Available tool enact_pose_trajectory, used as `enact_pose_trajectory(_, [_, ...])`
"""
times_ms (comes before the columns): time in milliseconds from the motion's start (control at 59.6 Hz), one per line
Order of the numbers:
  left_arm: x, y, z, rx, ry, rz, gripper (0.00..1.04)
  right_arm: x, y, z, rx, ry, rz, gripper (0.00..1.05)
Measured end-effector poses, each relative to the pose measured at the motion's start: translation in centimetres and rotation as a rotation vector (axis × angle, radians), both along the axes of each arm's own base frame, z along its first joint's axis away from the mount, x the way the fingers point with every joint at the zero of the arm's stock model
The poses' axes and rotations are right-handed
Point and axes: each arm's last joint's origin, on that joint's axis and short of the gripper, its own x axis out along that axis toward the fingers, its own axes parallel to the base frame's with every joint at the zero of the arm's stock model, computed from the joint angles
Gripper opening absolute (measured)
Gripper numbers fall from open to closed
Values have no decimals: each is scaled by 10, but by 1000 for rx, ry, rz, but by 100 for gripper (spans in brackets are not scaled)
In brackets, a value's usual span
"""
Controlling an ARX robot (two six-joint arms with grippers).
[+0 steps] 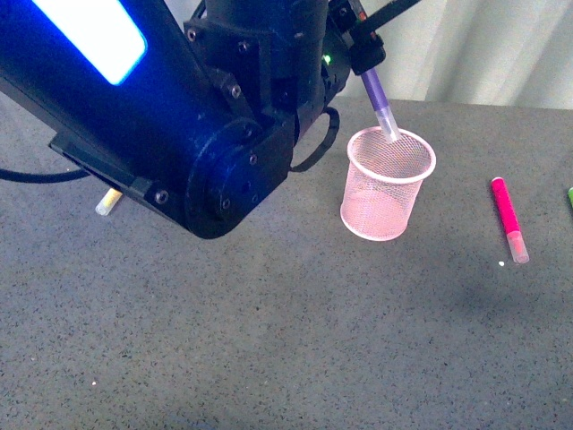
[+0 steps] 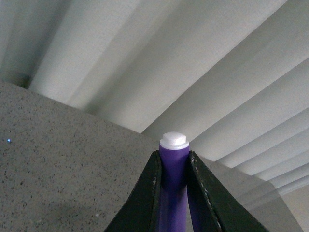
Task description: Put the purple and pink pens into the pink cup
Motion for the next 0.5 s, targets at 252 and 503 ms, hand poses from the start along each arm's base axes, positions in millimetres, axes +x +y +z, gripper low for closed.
enact_pose_trajectory(252, [0, 1, -12, 5, 9, -9, 12, 0, 0, 0, 0, 0, 0, 98])
enact_pose_trajectory(503, [1, 3, -14, -3, -5, -8, 12, 0, 0, 0, 0, 0, 0, 98])
